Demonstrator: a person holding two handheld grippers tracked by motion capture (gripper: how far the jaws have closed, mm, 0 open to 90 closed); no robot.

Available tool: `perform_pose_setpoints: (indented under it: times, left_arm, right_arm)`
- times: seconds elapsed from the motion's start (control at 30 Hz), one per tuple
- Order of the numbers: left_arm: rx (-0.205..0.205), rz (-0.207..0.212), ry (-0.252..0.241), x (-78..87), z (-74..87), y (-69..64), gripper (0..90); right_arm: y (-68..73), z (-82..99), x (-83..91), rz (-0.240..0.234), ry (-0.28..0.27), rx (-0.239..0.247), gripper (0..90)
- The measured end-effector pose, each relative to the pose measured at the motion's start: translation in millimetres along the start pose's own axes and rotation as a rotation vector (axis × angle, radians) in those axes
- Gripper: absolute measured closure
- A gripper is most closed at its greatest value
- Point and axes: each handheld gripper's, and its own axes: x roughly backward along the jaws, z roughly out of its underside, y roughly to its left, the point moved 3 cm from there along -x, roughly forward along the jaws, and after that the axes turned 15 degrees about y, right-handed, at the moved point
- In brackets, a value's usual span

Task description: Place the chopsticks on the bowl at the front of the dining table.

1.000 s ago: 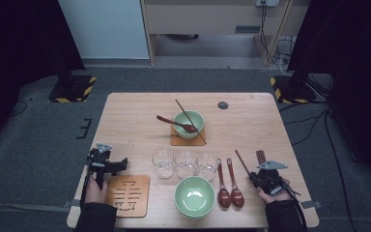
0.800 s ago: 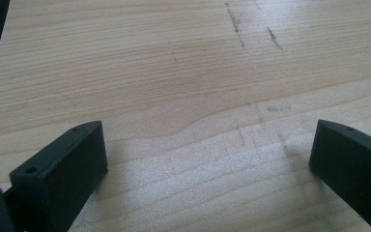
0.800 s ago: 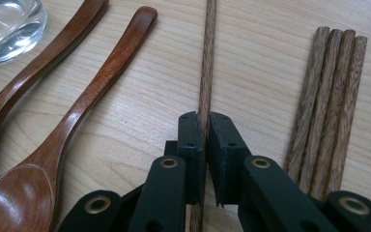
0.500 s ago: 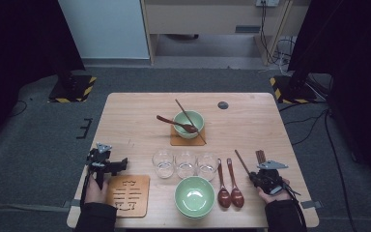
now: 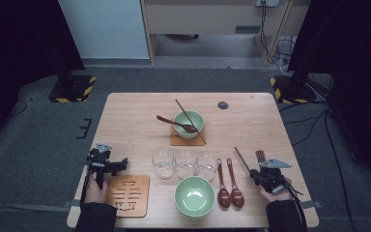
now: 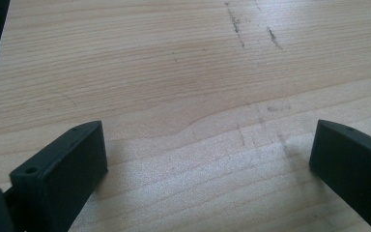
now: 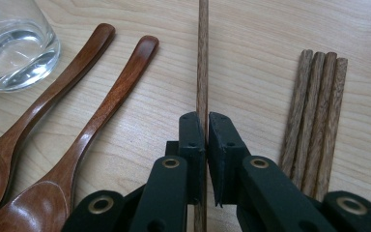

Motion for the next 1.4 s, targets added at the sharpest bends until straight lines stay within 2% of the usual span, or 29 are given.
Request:
perform_pose_setpoints:
  times: [0.13,0.33,0.63,1.0,1.4]
  left_arm:
    - [0.0,0.0,0.0,0.0,0.0,0.0,0.0]
    - [0.0,0.0,0.0,0.0,0.0,0.0,0.0]
    - [0.0,0.0,0.0,0.0,0.0,0.0,0.0]
    - [0.0,0.0,0.0,0.0,0.0,0.0,0.0]
    - [0.0,0.0,0.0,0.0,0.0,0.0,0.0]
  right_arm:
    - [0.8,-1.4,-3.9,-0.004,0.011,-0.001,84.9]
    - [3.4,-7.6,-2.2,-0.005,-0.005,0.004,84.8]
    - [-2.4,-19.4,11.4,0.007,-0.058,-0.012,84.8]
    - [0.8,-38.4,23.0,0.005,-0.112,-0.021,84.8]
    - [4.0,-60.7,35.3,0.011,-0.155,-0.004,84.9]
